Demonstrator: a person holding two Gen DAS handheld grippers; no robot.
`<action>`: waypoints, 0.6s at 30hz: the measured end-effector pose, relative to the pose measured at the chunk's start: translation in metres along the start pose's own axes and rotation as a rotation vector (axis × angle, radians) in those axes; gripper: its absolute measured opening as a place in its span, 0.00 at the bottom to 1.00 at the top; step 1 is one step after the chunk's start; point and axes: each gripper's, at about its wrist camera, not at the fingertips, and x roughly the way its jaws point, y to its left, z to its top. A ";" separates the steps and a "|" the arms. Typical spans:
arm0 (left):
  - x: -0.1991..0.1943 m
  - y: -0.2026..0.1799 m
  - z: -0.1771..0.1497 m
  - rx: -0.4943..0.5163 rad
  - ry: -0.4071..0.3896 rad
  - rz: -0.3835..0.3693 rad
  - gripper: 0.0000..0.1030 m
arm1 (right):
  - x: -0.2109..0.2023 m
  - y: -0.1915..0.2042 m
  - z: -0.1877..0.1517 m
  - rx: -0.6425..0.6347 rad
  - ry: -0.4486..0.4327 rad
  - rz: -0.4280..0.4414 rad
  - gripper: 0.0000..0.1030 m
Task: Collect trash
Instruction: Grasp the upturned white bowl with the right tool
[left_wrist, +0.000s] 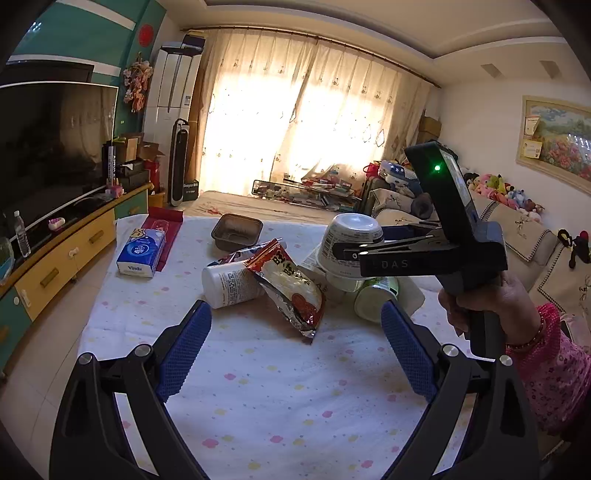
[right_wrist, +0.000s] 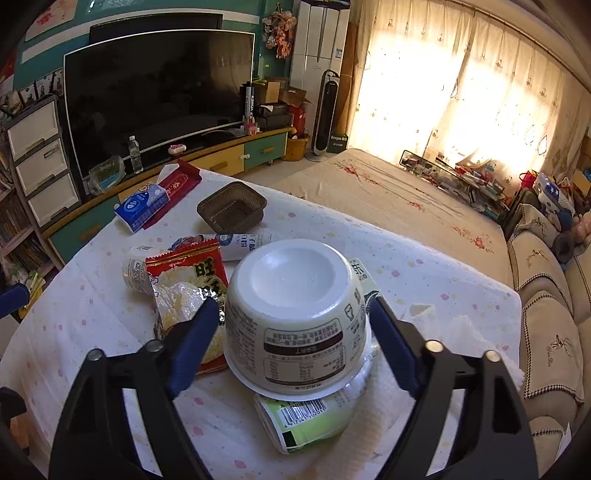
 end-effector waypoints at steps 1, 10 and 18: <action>0.000 0.000 0.000 0.000 0.001 -0.001 0.89 | 0.000 -0.001 0.000 0.009 -0.003 0.004 0.73; 0.002 -0.002 -0.001 0.004 0.009 0.002 0.89 | -0.057 -0.009 -0.002 0.050 -0.103 0.059 0.72; 0.006 -0.003 -0.003 0.015 0.019 0.005 0.89 | -0.127 -0.063 -0.048 0.189 -0.168 0.014 0.72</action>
